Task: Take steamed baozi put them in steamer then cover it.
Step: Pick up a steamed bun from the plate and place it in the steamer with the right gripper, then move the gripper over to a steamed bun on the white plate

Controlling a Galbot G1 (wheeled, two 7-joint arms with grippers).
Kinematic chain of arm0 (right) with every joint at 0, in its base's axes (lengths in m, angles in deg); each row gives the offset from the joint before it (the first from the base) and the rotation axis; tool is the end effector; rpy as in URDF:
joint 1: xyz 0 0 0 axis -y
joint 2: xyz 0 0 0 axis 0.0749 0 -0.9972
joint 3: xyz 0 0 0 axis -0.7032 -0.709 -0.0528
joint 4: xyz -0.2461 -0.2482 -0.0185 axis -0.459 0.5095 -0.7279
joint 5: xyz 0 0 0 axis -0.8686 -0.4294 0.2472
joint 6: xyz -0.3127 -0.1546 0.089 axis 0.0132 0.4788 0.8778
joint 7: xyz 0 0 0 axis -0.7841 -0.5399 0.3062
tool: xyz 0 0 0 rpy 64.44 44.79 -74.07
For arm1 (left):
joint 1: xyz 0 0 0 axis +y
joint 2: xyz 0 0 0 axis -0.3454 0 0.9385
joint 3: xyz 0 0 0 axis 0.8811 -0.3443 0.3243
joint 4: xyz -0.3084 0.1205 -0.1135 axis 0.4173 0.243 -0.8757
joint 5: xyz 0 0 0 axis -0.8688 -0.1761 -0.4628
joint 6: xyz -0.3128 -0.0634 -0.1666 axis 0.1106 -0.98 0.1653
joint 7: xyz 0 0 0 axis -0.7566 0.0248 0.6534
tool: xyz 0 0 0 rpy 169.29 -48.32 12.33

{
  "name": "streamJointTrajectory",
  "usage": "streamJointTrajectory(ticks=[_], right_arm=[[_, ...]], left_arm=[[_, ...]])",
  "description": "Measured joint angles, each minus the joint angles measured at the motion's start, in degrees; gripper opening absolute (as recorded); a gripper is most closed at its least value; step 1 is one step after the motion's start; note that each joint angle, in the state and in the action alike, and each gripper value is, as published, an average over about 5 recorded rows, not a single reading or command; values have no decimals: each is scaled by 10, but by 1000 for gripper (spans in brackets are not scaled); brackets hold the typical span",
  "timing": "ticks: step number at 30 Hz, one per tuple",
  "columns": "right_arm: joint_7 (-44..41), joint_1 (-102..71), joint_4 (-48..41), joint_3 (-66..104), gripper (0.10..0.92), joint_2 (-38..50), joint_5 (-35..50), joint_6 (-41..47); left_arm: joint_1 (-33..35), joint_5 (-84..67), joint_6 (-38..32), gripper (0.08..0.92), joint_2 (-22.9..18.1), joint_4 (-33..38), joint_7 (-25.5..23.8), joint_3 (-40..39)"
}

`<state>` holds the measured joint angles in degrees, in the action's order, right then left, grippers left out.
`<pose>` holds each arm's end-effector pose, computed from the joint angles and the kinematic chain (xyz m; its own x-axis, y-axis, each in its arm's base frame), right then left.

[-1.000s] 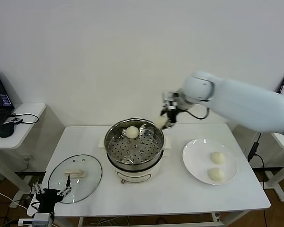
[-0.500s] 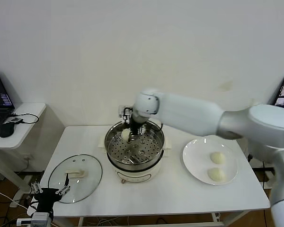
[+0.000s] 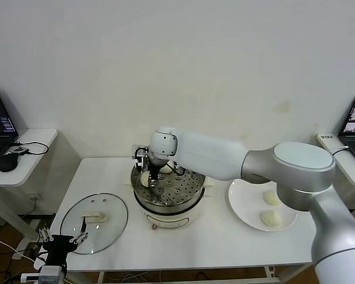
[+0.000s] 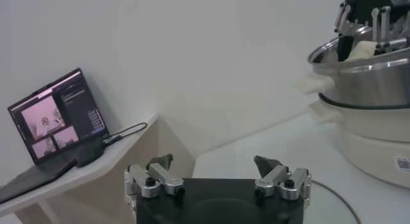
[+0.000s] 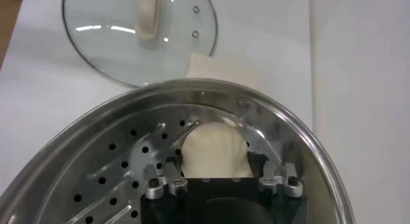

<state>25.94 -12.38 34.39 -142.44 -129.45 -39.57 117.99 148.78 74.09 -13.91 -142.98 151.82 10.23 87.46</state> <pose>0.5448 0.2567 -0.1250 -0.2440 -0.3002 0.9221 -0.9492 -0.1211 -0.2906 0.1491 0.1125 -0.2984 -0.9702 -0.1882 0.1525 -0.1043 0.8927 0.4384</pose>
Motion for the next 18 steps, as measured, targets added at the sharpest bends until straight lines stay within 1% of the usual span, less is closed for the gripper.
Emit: streamJointTrajectory(ticks=[2,9,13,18], right_arm=[[-10,7,6,-1,816,5,-4,-1],[-67,72,61,-19,823,61,-21,-17],[-102,117,109,-35,823,120,-31,-32],[-140,151,179,-49,823,215,-50,-54]], left_arm=[[-1,0,0,823,0,0,0,0],[-5,1,2,823,3,1,-1,-3],[-6,3,2,823,4,2,-2,-8],[-2,7,3,823,5,8,-4,-15]])
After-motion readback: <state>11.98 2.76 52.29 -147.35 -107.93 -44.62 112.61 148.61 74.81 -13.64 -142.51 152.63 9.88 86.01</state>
